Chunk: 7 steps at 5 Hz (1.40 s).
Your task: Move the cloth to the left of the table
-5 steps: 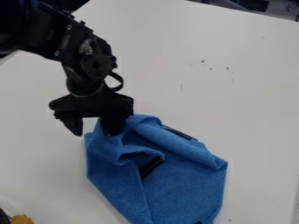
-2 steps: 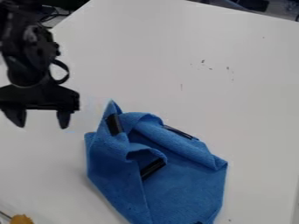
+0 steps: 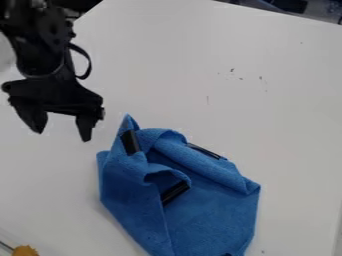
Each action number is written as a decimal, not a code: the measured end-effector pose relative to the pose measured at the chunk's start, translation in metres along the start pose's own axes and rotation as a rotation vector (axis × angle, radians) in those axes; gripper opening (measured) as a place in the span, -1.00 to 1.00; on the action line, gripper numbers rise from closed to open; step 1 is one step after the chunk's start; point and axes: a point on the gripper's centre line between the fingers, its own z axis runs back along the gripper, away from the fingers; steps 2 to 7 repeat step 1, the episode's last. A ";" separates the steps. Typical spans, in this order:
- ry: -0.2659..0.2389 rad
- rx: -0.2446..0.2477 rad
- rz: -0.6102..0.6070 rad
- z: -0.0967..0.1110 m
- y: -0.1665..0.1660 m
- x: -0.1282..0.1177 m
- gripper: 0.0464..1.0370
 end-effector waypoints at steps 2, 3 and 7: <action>0.030 -0.020 -0.025 0.005 -0.016 -0.003 0.93; 0.030 -0.020 -0.025 0.005 -0.016 -0.003 0.93; 0.030 -0.020 -0.025 0.005 -0.016 -0.003 0.93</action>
